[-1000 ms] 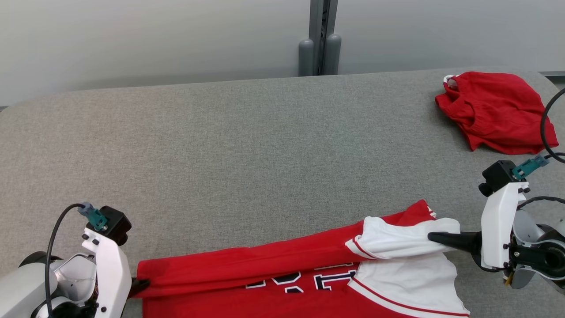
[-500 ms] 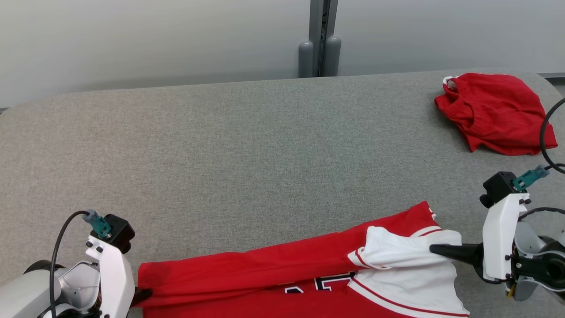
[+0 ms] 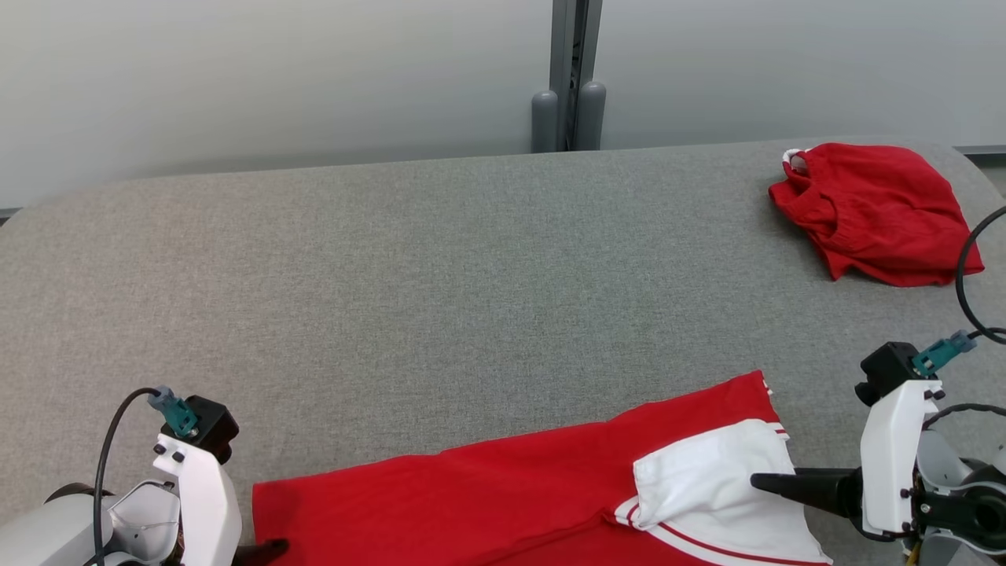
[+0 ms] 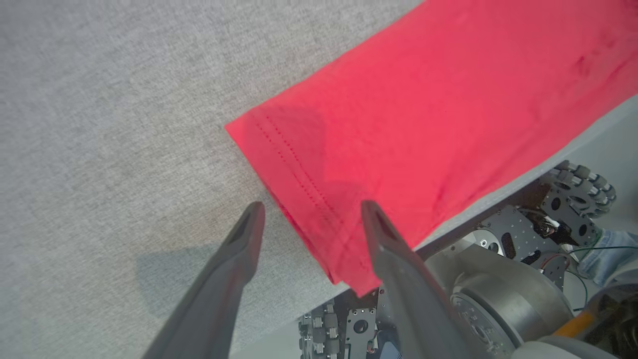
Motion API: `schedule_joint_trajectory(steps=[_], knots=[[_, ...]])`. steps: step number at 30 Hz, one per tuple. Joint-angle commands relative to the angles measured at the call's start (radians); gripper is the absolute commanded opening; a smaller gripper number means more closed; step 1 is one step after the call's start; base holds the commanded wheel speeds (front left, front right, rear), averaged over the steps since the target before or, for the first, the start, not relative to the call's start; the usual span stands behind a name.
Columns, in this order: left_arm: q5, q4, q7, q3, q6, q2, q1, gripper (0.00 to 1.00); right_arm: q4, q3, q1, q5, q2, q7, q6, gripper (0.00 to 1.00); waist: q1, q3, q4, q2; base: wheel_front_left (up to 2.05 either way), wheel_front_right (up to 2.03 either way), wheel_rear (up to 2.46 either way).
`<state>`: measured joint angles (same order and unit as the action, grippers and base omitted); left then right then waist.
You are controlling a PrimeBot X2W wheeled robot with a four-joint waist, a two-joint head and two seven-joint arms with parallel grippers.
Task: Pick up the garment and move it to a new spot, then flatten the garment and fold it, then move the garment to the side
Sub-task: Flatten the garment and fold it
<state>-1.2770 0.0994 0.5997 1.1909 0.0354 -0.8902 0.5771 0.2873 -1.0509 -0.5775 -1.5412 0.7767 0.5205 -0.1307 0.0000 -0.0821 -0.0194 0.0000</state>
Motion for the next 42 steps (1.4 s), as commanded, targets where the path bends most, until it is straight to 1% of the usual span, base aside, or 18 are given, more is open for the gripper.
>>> schedule_joint_trajectory(steps=[1,7,8,12,17,19,24,28,32,36,42], knots=[[-0.006,-0.005,0.005,-0.001,0.003,-0.002,-0.009,1.00,-0.008,0.003,0.020,-0.007,0.008,-0.010,0.000,1.00,0.0000,0.009,0.000,0.0000,0.00,0.00,0.00],[-0.013,-0.014,0.001,-0.001,0.011,-0.011,-0.020,1.00,-0.036,0.008,0.050,-0.015,0.027,-0.023,0.000,1.00,0.0000,0.028,-0.004,0.0000,0.00,0.00,0.00],[-0.008,-0.016,-0.013,-0.008,0.018,-0.017,-0.021,1.00,-0.046,0.015,0.061,-0.013,0.038,-0.039,0.000,1.00,0.0000,0.036,-0.005,0.0000,0.00,0.00,0.00],[-0.001,-0.024,-0.040,-0.016,0.024,-0.020,-0.030,1.00,-0.072,0.032,0.081,-0.016,0.052,-0.077,0.000,1.00,0.0000,0.047,-0.006,0.0000,0.00,0.00,0.00],[-0.001,-0.045,-0.111,-0.043,0.041,-0.016,-0.044,1.00,-0.094,0.069,0.103,0.005,0.079,-0.168,0.000,1.00,0.0000,0.057,-0.003,0.0000,0.00,0.00,0.00],[0.003,-0.050,-0.142,-0.052,0.050,-0.011,-0.051,1.00,-0.098,0.083,0.121,0.003,0.079,-0.203,-0.001,1.00,0.0000,0.057,0.000,0.0000,0.00,0.00,0.00],[0.010,-0.061,-0.248,-0.086,0.083,0.010,-0.078,1.00,-0.078,0.122,0.150,0.032,0.092,-0.306,-0.001,1.00,0.0000,0.049,0.008,0.0000,0.00,0.00,0.00],[0.019,-0.059,-0.347,-0.119,0.113,0.034,-0.099,1.00,-0.042,0.149,0.175,0.048,0.075,-0.378,-0.001,1.00,0.0000,0.043,0.019,0.0000,0.00,0.00,0.00],[0.029,-0.047,-0.458,-0.158,0.146,0.067,-0.114,1.00,-0.013,0.161,0.202,0.054,0.049,-0.418,-0.001,1.00,0.0000,0.040,0.028,0.0000,0.00,0.00,0.00],[0.035,-0.036,-0.549,-0.186,0.170,0.101,-0.138,1.00,0.027,0.155,0.217,0.059,0.012,-0.408,-0.001,1.00,0.0000,0.038,0.032,0.0000,0.00,0.00,0.00],[0.043,-0.023,-0.603,-0.190,0.177,0.134,-0.160,1.00,0.121,0.150,0.202,0.049,-0.055,-0.359,-0.001,1.00,0.0000,0.039,0.041,0.0000,0.00,0.00,0.00]])
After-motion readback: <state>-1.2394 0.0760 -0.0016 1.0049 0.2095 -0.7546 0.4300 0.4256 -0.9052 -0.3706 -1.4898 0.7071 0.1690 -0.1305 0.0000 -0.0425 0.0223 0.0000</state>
